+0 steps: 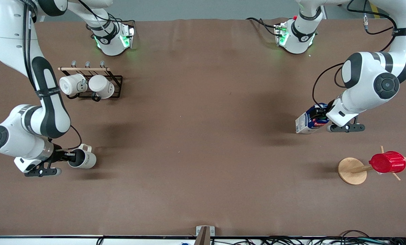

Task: Place cup and milk on table
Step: 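Grasp the grey mug with the right gripper while the left gripper holds the carton, then carry the mug and carton toward each other at the table middle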

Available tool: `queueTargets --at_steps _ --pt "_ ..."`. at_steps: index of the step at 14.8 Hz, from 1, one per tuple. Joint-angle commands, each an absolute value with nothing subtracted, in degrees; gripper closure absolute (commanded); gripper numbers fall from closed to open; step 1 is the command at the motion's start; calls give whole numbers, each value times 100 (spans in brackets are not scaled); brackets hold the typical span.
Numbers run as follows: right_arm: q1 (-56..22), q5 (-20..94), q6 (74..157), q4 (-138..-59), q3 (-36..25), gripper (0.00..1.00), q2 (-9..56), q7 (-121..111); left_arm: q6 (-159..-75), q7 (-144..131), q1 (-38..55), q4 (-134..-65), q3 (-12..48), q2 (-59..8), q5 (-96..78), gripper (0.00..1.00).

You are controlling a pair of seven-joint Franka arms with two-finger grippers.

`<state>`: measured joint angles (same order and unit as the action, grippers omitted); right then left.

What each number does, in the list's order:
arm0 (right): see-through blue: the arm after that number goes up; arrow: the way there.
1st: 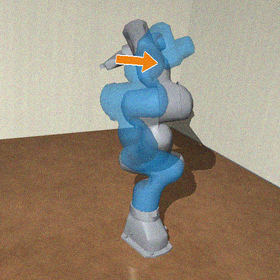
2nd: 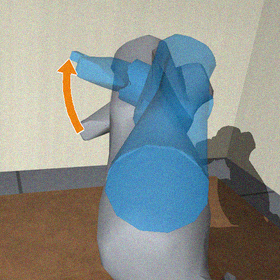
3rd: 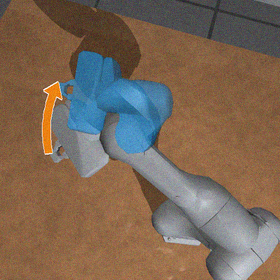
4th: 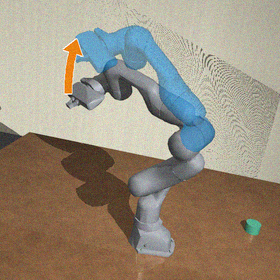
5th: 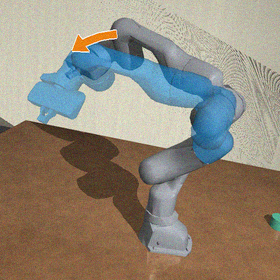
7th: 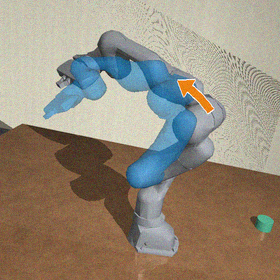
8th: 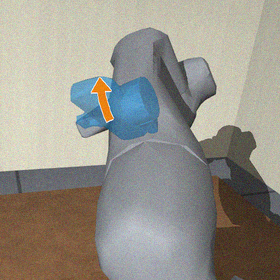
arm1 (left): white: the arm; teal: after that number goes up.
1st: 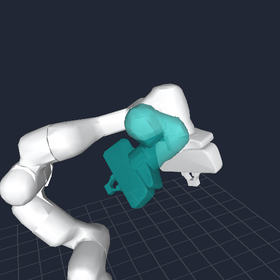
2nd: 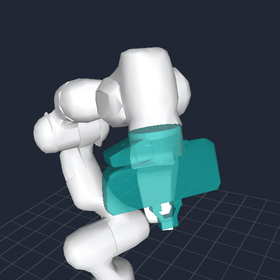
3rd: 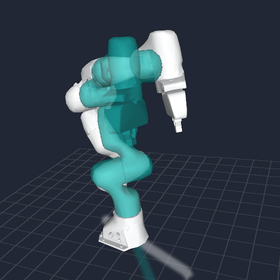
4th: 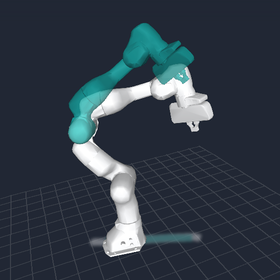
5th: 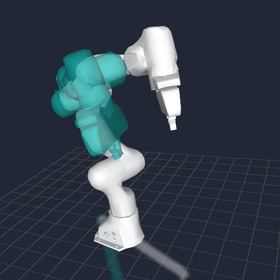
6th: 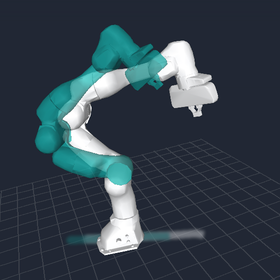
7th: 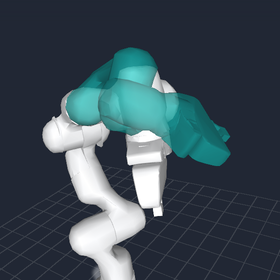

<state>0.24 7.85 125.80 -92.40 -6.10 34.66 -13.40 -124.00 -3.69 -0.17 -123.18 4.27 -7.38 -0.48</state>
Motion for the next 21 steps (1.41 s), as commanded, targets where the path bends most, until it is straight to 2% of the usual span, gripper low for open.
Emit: queueTargets --at_steps 1,3,5,6,9,12,17,21 --pt "-342 826 11744 -8974 -554 100 3007 -645 -12516 -457 -18 -12340 466 -782 53 30" --pt "-527 765 11628 -8974 -204 100 2840 172 -12516 -448 -26 -12322 466 -791 44 50" --pt "-615 520 11645 -8965 348 100 2795 1199 -12516 -440 -35 -12279 466 -817 0 79" --pt "-676 188 11680 -8956 656 100 2795 1787 -12516 -431 -35 -12261 466 -817 0 86" --pt "-756 -963 11864 -8947 1754 100 2856 3641 -12507 -431 -26 -12147 466 -835 -9 90" --pt "-983 -1633 12217 -8947 2416 100 3172 4997 -12454 -431 -26 -11998 466 -861 -9 92" --pt "-1695 -2241 12479 -8903 2540 100 3638 6467 -12445 -457 35 -11866 466 -861 -9 95" --pt "-1995 -2644 12762 -8641 2531 100 4103 6977 -12384 -527 97 -11401 466 -1019 -9 95"
